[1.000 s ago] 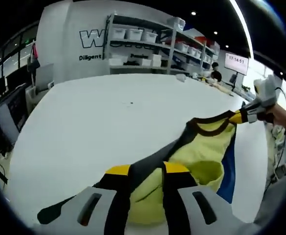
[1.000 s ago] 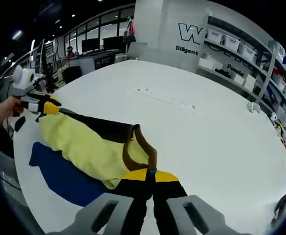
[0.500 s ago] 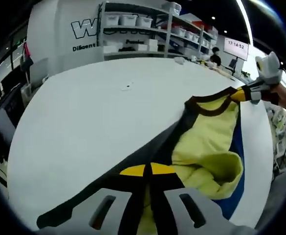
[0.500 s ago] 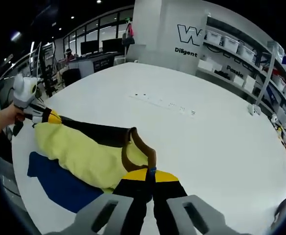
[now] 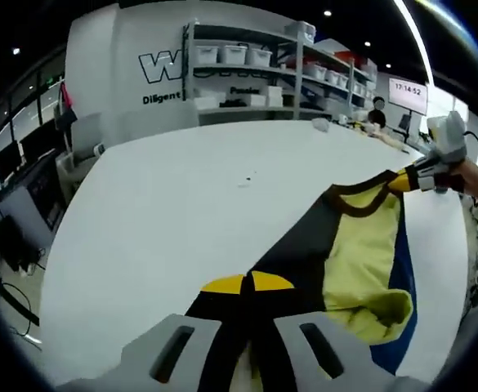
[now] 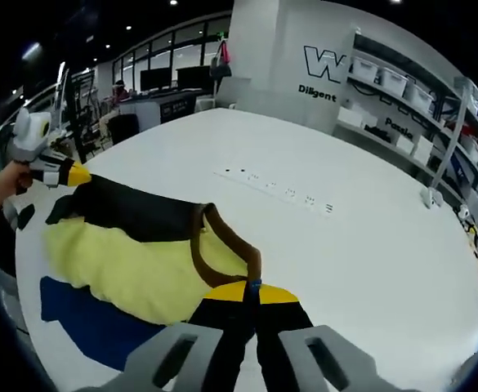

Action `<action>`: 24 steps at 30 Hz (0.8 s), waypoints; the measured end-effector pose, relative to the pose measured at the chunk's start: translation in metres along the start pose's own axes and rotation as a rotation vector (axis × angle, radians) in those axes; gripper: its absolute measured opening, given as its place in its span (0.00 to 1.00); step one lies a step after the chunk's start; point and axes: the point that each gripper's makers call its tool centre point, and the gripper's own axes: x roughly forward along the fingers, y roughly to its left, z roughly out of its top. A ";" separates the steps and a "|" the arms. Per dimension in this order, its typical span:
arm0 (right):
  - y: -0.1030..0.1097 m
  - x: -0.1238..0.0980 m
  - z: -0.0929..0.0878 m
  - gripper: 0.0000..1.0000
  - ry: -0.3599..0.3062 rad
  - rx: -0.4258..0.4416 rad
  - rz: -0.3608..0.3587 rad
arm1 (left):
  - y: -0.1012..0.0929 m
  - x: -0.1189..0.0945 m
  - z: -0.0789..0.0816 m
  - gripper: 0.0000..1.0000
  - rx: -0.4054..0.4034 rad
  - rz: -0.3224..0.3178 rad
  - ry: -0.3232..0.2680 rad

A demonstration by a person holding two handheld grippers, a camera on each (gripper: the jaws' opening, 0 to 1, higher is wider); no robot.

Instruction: Fold the garment on the visible template until the final outline fits inside the template.

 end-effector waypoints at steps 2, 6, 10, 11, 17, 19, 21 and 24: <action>0.002 0.009 0.010 0.00 -0.008 -0.008 0.007 | 0.007 0.001 -0.001 0.00 -0.007 0.012 0.008; 0.001 0.031 0.033 0.00 -0.048 -0.062 0.001 | 0.024 0.001 -0.003 0.00 0.007 0.062 0.017; 0.002 0.051 0.050 0.00 -0.068 -0.070 -0.003 | 0.037 0.000 -0.007 0.00 -0.001 0.088 0.029; 0.003 0.054 0.053 0.00 -0.070 -0.069 -0.001 | 0.039 0.000 -0.008 0.00 -0.005 0.090 0.033; 0.009 0.081 0.065 0.00 -0.062 -0.101 0.008 | 0.056 0.005 -0.016 0.00 -0.012 0.125 0.062; 0.012 0.090 0.067 0.00 -0.052 -0.113 0.014 | 0.062 0.008 -0.019 0.00 -0.013 0.138 0.072; 0.013 0.095 0.068 0.00 -0.050 -0.120 0.012 | 0.065 0.010 -0.021 0.00 -0.011 0.145 0.079; 0.014 0.107 0.069 0.00 -0.031 -0.103 0.022 | 0.077 0.015 -0.030 0.00 -0.011 0.185 0.109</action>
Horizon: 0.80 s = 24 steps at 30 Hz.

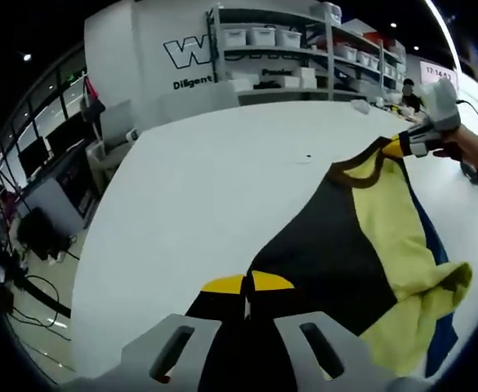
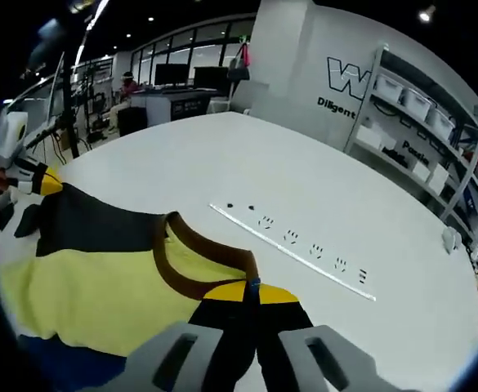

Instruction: Fold the garment on the visible template until the final outline fits inside the template.

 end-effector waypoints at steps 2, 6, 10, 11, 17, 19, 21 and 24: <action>0.001 0.007 0.001 0.00 0.004 0.014 0.009 | 0.004 0.005 -0.005 0.00 -0.001 0.011 0.021; 0.004 0.026 0.000 0.00 0.018 0.004 0.022 | 0.011 0.016 -0.013 0.00 0.002 0.026 0.042; 0.006 0.034 -0.006 0.00 0.032 -0.016 0.020 | 0.015 0.022 -0.016 0.00 0.009 0.052 0.052; 0.004 0.036 -0.013 0.00 0.046 0.033 0.010 | 0.015 0.023 -0.016 0.00 0.011 0.053 0.053; 0.000 0.023 -0.019 0.16 0.032 0.187 -0.022 | 0.005 0.011 -0.001 0.26 -0.031 0.040 -0.009; -0.001 0.015 -0.019 0.23 0.010 0.238 -0.037 | -0.006 0.003 0.006 0.31 -0.021 0.009 -0.048; 0.000 0.005 -0.023 0.36 -0.014 0.353 -0.040 | -0.016 -0.004 0.006 0.38 -0.031 -0.017 -0.046; 0.007 -0.008 -0.033 0.51 -0.011 0.394 -0.035 | -0.030 -0.015 0.010 0.43 -0.015 -0.050 -0.070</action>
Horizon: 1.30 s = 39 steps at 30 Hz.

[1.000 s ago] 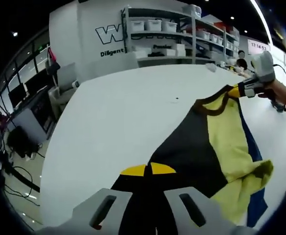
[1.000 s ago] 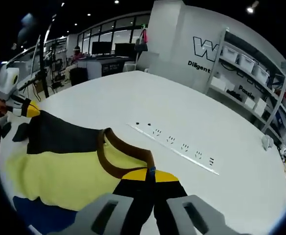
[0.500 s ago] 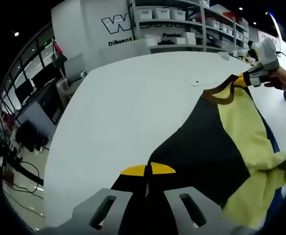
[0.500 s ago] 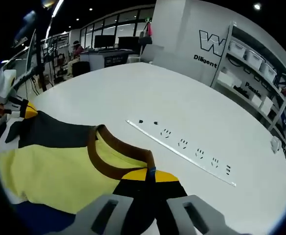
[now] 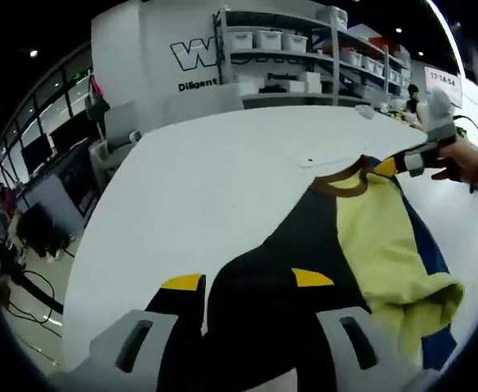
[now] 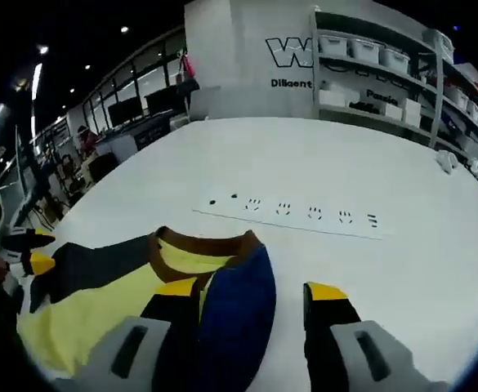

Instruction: Fold the garment on the visible template until the final outline fits inside the template.

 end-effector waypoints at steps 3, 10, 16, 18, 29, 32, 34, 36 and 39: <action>0.010 -0.017 -0.015 0.51 0.010 -0.006 0.014 | -0.015 0.001 -0.004 0.50 -0.001 -0.049 -0.001; 0.028 -0.038 -0.049 0.49 0.055 0.009 0.018 | -0.014 0.019 -0.027 0.52 -0.091 -0.038 0.086; 0.048 -0.053 -0.079 0.46 0.099 0.061 -0.005 | -0.018 0.027 -0.034 0.51 -0.072 -0.025 0.106; 0.055 -0.057 -0.086 0.45 0.105 0.088 -0.015 | -0.014 0.027 -0.034 0.50 -0.043 -0.003 0.102; 0.067 -0.065 -0.105 0.17 0.152 0.117 -0.117 | -0.006 0.031 -0.044 0.36 -0.023 0.024 0.142; 0.060 -0.067 -0.110 0.00 0.150 0.034 -0.165 | 0.001 0.032 -0.043 0.15 -0.017 0.056 0.135; 0.060 -0.067 -0.109 0.00 0.132 0.046 -0.164 | 0.016 0.031 -0.047 0.02 0.068 0.124 0.162; 0.059 -0.067 -0.108 0.00 0.132 0.032 -0.154 | 0.009 0.031 -0.045 0.01 0.031 0.091 0.145; 0.053 -0.069 -0.109 0.00 0.143 0.009 -0.160 | 0.009 0.032 -0.045 0.01 0.017 0.087 0.148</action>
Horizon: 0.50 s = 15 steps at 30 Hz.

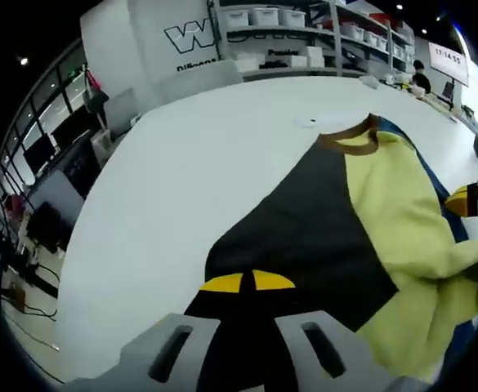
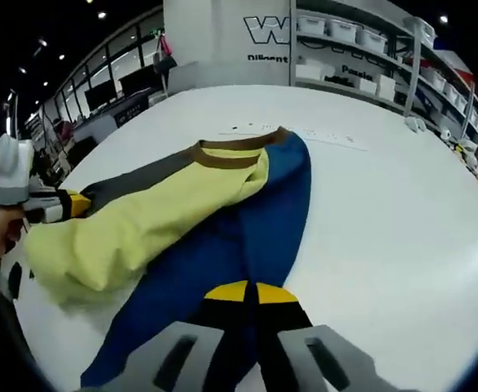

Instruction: Fold the garment on the visible template until the final outline fits inside the template.

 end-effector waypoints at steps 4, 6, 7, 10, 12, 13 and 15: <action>-0.019 -0.003 -0.001 0.00 0.011 -0.020 -0.024 | 0.000 0.001 0.001 0.01 0.034 0.012 -0.005; -0.035 -0.003 -0.002 0.00 0.019 -0.028 -0.040 | 0.001 0.001 0.002 0.01 0.049 0.014 -0.006; -0.043 -0.004 -0.003 0.00 0.022 -0.034 -0.051 | 0.002 0.001 0.002 0.00 0.048 0.015 -0.006; -0.061 -0.005 -0.003 0.00 0.037 -0.065 -0.060 | 0.005 0.003 0.003 0.00 0.034 0.008 -0.005; -0.068 -0.006 -0.002 0.00 0.040 -0.093 -0.059 | 0.005 0.003 0.003 0.00 0.037 0.001 -0.004; -0.075 -0.005 -0.001 0.00 0.049 -0.116 -0.064 | 0.005 0.003 0.002 0.00 0.041 -0.002 -0.004; -0.082 -0.005 0.001 0.00 0.053 -0.122 -0.070 | 0.005 0.002 0.003 0.00 0.057 0.001 -0.002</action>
